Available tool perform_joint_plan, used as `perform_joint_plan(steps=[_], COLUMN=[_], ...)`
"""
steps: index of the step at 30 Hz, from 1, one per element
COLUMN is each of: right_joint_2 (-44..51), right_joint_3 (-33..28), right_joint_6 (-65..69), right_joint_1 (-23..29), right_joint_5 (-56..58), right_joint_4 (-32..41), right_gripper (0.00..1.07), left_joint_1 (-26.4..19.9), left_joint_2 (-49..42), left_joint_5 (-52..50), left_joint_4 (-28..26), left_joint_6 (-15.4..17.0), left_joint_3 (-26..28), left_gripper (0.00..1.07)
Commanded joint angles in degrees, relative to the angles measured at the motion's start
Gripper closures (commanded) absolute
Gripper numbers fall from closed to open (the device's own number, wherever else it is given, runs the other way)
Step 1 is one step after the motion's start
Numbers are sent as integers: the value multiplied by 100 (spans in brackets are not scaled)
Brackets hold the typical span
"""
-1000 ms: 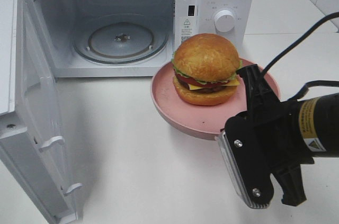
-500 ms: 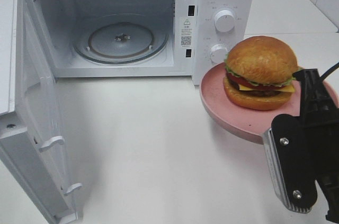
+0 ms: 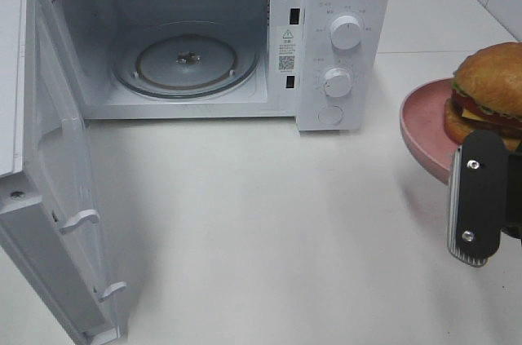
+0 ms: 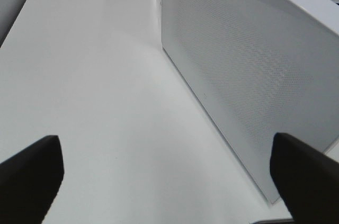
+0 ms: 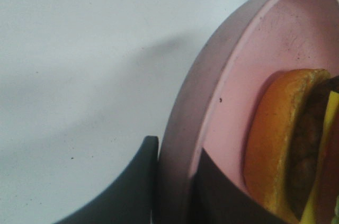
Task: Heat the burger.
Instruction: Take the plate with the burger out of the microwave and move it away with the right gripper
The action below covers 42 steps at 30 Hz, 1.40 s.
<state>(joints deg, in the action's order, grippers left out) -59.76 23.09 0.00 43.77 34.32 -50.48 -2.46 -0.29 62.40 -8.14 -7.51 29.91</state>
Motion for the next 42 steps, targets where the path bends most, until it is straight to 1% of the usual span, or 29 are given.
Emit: perform_joint_plan(steps=[1,4,5,12,14,21,25,26,28,30,33,35,39,40,41,42], right_joint_2=[80,80,80,80,80,69,-126,-390,-510,-1054,-1186,-1679,-2005,-2108,-2292,-2292], right_joint_3=[29,29,29,29,29,29,29,34,34,57,80,264,401,441,527,527], right_joint_6=[877,1226,1604,2326,2767,3260,3507,3696,3793,4366,4532,5157,5529,5638,5838,5838], right_joint_1=[-17,-17,-17,-17,-17,-17,-17,-17,-17,-17,-23,-34,-40,-80,-252,-252], right_joint_5=[498,716,951,1450,1736,2000,2068,2086,2086,2040,2040,2040,2040,2028,1994,1994], right_joint_4=[-676,-768,-808,-814,-814,-808,-802,-802,-802,-814,-831,-951,-1112,-1140,-1129,-1129], right_gripper=[107,107,107,107,107,107,107,107,107,107,107,107,107,107,107,107], left_joint_1=[-11,-11,-11,-11,-11,-11,-11,-11,-11,-11,-11,-11,-11,-11,-11,-11], left_joint_2=[-34,-34,-34,-34,-34,-34,-34,-34,-34,-34,-34,-34,-34,-34,-34,-34], left_joint_5=[-69,-69,-69,-69,-69,-69,-69,-69,-69,-69,-69,-69,-69,-69,-69,-69], left_joint_4=[0,0,0,0,0,0,0,0,0,0,0,0,0,0,0,0], left_joint_6=[11,11,11,11,11,11,11,11,11,11,11,11,11,11,11,11], left_joint_3=[-6,-6,-6,-6,-6,-6,-6,-6,-6,-6,-6,-6,-6,-6,-6,-6], left_gripper=[9,9,9,9,9,9,9,9,9,9,9,9,9,9,9,9])
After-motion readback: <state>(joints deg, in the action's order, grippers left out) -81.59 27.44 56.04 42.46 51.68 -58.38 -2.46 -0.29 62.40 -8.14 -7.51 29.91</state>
